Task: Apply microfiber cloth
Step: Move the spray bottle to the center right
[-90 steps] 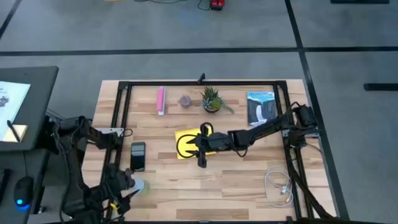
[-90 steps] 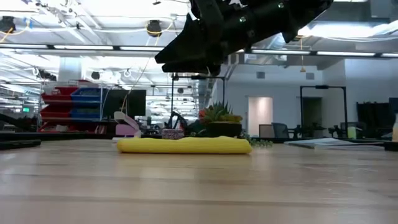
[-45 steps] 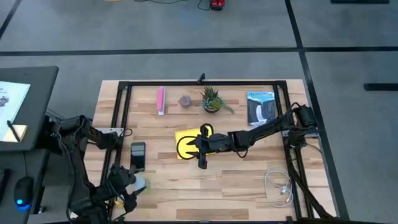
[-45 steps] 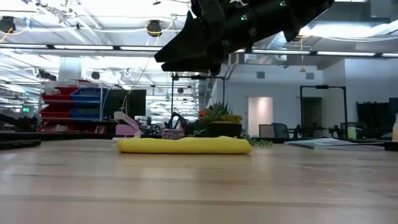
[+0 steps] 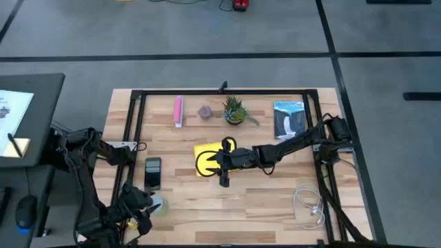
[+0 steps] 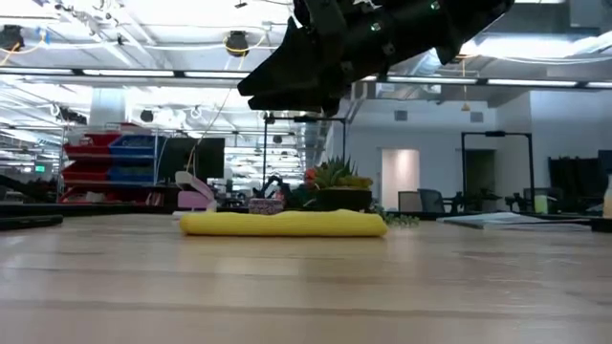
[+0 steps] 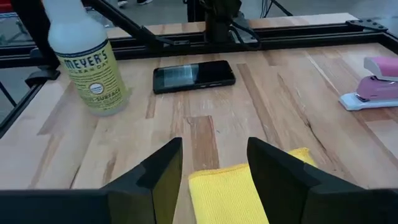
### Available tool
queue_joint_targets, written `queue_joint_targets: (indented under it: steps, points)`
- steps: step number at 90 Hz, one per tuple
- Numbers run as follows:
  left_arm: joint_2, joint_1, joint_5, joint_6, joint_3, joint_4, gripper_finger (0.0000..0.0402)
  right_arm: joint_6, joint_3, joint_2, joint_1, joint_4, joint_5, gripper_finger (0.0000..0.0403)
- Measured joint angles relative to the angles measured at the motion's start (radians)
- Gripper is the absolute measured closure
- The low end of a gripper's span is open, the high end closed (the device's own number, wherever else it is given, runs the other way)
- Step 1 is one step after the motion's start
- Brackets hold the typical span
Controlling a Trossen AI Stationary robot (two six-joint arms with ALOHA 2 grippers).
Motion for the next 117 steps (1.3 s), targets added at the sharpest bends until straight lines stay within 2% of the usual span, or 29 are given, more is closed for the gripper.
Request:
queue_joint_targets:
  steps: [9, 20, 31, 48, 63, 73, 84, 98, 108, 117]
  points:
    - [0.0, 0.028, -0.032, 0.006, 0.0, 0.026, 0.0293, -0.007, 0.0, -0.052, 0.008, -0.044, 0.002, 0.0233]
    - [0.0, 0.078, -0.088, 0.071, 0.001, 0.081, 0.0293, -0.007, 0.0, -0.153, 0.029, -0.182, 0.04, 0.0233]
    - [-0.005, 0.149, -0.124, 0.207, 0.002, 0.181, 0.0293, -0.007, 0.0, -0.273, 0.077, -0.331, 0.11, 0.0233]
    - [-0.012, 0.311, -0.172, 0.616, 0.038, 0.428, 0.0293, -0.016, 0.0, -0.444, 0.191, -0.471, 0.139, 0.0233]
    - [-0.012, 0.471, -0.166, 1.055, 0.052, 0.801, 0.0293, 0.05, 0.0, -0.558, 0.323, -0.635, 0.319, 0.0233]
    - [-0.012, 0.563, -0.091, 1.326, 0.052, 1.039, 0.0293, 0.131, 0.0, -0.605, 0.409, -0.745, 0.449, 0.0233]
    - [-0.011, 0.66, 0.042, 1.52, 0.052, 1.257, 0.0293, 0.225, 0.0, -0.622, 0.495, -0.846, 0.549, 0.0233]
    - [0.013, 0.772, 0.21, 1.599, 0.052, 1.393, 0.0293, 0.355, 0.0, -0.619, 0.587, -0.961, 0.623, 0.0233]
    - [0.084, 0.829, 0.333, 1.627, 0.052, 1.5, 0.0293, 0.448, 0.0, -0.617, 0.638, -1.028, 0.674, 0.0233]
    - [0.144, 0.857, 0.4, 1.641, 0.051, 1.599, 0.0293, 0.511, 0.0, -0.618, 0.682, -1.076, 0.727, 0.0233]
